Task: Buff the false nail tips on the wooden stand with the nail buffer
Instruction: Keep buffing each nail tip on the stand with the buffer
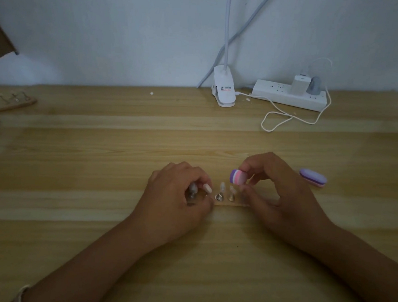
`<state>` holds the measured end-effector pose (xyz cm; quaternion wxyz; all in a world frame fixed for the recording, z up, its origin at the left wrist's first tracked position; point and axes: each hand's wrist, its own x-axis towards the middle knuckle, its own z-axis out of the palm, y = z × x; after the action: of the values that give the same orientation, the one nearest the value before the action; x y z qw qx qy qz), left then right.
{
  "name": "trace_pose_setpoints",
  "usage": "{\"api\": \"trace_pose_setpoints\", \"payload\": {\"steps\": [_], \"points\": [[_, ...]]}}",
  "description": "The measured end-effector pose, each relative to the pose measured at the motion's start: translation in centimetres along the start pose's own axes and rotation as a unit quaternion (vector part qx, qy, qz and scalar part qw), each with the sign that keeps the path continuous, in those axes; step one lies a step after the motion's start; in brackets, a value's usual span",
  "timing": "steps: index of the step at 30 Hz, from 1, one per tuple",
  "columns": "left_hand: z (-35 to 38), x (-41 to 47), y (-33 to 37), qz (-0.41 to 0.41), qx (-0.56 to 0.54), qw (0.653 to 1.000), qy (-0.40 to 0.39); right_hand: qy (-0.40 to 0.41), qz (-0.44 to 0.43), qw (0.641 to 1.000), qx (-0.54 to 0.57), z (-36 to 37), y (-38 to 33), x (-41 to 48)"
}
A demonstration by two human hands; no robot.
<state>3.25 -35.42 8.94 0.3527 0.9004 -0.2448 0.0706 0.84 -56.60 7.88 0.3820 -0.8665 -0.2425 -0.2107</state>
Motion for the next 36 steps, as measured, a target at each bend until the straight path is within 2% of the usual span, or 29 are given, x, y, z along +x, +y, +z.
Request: {"api": "trace_pose_setpoints", "payload": {"steps": [5, 13, 18, 21, 26, 36], "points": [[0.5, 0.6, 0.5, 0.032, -0.012, 0.999, 0.014, 0.01, 0.02, 1.0, 0.008, 0.0, -0.3, -0.1], [1.0, 0.6, 0.8, 0.101, 0.068, 0.992, 0.023, 0.034, 0.027, 0.999, -0.002, 0.0, -0.3, 0.1], [0.5, 0.3, 0.9, 0.108, -0.031, 0.987, 0.116, 0.068, 0.013, 0.998, -0.002, -0.2, 0.2, -0.1], [0.2, 0.3, 1.1, 0.11, -0.051, 0.981, 0.151, 0.093, -0.034, 0.995, -0.025, -0.3, 0.1, 0.0], [0.4, 0.3, 1.1, 0.126, -0.05, 0.98, 0.148, 0.105, -0.114, 0.985, -0.072, 0.4, -0.6, -0.1], [0.3, 0.0, 1.0, 0.141, -0.039, 0.984, 0.101, 0.082, -0.165, 0.975, -0.123, -0.3, -0.7, -0.1]]}}
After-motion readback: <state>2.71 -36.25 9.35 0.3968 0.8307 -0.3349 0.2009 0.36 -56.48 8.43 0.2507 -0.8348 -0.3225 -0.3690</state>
